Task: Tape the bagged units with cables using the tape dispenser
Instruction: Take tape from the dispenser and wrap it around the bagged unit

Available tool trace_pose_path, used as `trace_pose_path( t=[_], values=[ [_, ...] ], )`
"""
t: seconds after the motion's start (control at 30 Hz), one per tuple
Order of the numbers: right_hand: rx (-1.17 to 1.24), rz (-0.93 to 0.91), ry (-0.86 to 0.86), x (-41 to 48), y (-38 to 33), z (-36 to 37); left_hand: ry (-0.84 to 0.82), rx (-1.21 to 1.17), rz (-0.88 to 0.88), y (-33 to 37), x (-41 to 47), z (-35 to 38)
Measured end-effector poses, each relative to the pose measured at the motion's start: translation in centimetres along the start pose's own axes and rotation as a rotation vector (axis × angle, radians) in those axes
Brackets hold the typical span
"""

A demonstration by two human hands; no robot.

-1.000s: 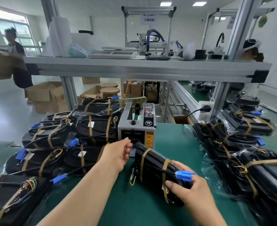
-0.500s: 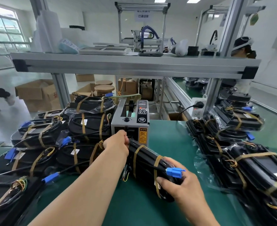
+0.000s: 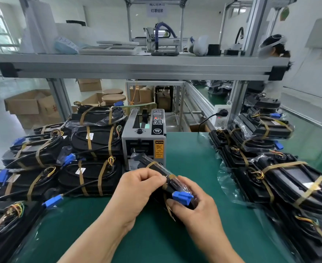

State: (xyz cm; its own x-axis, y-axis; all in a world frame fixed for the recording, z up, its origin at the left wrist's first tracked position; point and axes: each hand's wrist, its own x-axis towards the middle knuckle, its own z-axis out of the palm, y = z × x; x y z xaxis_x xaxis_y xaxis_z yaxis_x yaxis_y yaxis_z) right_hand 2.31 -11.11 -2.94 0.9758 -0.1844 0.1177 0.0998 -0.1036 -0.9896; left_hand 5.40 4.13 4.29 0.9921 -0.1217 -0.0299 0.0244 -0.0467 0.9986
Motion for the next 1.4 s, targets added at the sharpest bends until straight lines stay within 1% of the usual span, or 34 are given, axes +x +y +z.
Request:
trace_pose_path(
  t=[0.1, 0.27, 0.47, 0.6, 0.73, 0.8, 1.0, 1.17, 1.4],
  values=[
    [0.003, 0.004, -0.007, -0.3, 0.1, 0.2, -0.011, 0.005, -0.021, -0.3, -0.1, 0.7],
    [0.014, 0.012, -0.002, -0.4, 0.4, 0.5, 0.046, 0.069, -0.017, -0.6, -0.1, 1.2],
    [-0.006, -0.001, -0.003, -0.6, 0.4, 0.7, 0.099, 0.089, 0.009, -1.2, -0.6, 1.7],
    [-0.011, -0.007, -0.005, -0.7, 0.3, 0.7, 0.162, 0.116, 0.015, -1.5, -0.8, 2.0],
    [-0.023, -0.008, -0.005, -0.8, 0.1, 0.5, 0.216, 0.196, 0.026, -1.8, -0.9, 2.2],
    [-0.033, -0.012, -0.006, -0.8, 0.0, 0.4, 0.223, 0.211, 0.034, -2.1, -0.9, 2.3],
    [-0.031, 0.003, -0.007, -0.8, 0.1, 0.4, 0.214, 0.158, 0.036, -2.5, -0.6, 2.2],
    [-0.002, 0.021, -0.004, -0.8, 0.1, 0.6, 0.17, 0.091, 0.058, -2.5, -0.6, 2.1],
    [-0.002, 0.027, -0.015, -0.9, 0.1, 0.6, 0.2, 0.171, 0.085, -2.8, -0.5, 2.3]
  ],
)
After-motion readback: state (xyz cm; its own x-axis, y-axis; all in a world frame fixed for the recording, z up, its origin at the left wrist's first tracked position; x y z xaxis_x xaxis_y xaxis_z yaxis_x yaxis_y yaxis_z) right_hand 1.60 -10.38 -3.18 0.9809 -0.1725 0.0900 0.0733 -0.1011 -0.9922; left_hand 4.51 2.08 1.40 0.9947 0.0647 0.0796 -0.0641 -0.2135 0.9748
